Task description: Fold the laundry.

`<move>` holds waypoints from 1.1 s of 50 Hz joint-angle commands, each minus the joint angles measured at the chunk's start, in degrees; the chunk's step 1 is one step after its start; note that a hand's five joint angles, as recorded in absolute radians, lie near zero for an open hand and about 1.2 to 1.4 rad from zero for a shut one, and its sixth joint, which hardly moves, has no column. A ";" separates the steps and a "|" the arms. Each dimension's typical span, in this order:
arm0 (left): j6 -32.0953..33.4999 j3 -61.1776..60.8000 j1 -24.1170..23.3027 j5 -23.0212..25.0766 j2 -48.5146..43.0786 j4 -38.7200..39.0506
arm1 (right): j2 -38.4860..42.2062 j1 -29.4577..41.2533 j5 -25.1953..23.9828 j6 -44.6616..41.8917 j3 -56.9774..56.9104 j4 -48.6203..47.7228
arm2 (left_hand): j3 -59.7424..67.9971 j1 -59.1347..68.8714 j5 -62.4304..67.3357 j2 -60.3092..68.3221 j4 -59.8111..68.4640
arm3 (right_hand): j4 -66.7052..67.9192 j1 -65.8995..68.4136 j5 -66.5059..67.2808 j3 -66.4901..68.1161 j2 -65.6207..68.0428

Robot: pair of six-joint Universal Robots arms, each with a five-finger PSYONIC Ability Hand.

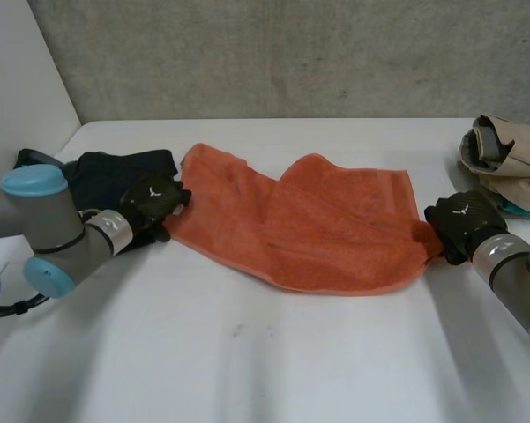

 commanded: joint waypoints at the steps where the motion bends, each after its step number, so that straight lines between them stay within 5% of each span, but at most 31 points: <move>1: 0.45 2.97 -0.53 -1.86 -2.04 0.03 | 0.32 0.08 0.00 0.01 0.09 0.00 | 8.38 8.24 8.31 8.17 7.98 | 11.91 23.90 13.21 12.09 12.33; 35: 0.10 12.03 -3.35 -3.36 -6.17 0.03 | 1.46 0.08 0.09 -1.13 0.62 0.00 | 17.13 16.98 17.05 16.91 16.73 | 11.91 23.90 13.21 12.09 12.33; 40: 0.10 12.20 -3.61 -3.44 -6.61 0.12 | 1.55 0.08 0.09 -1.13 0.62 0.00 | 29.39 29.25 29.32 29.18 28.99 | 11.91 23.90 13.21 12.09 12.33; 43: 0.10 12.38 -3.70 -3.45 -6.88 0.03 | 1.55 0.08 0.09 -1.13 0.62 0.00 | 47.35 47.21 47.28 47.14 46.95 | 11.91 23.90 13.21 12.09 12.33; 49: 0.36 11.68 -4.84 -8.36 -6.18 0.03 | 1.37 0.08 0.26 -1.13 0.62 0.08 | 47.39 47.25 47.32 47.18 46.99 | 11.91 23.90 13.21 12.09 12.33; 55: 1.07 2.64 -6.69 -19.61 3.48 -2.51 | 0.32 -0.18 0.44 -1.57 0.00 2.10 | 47.39 47.25 47.32 47.18 46.99 | 11.91 23.90 13.21 12.09 12.33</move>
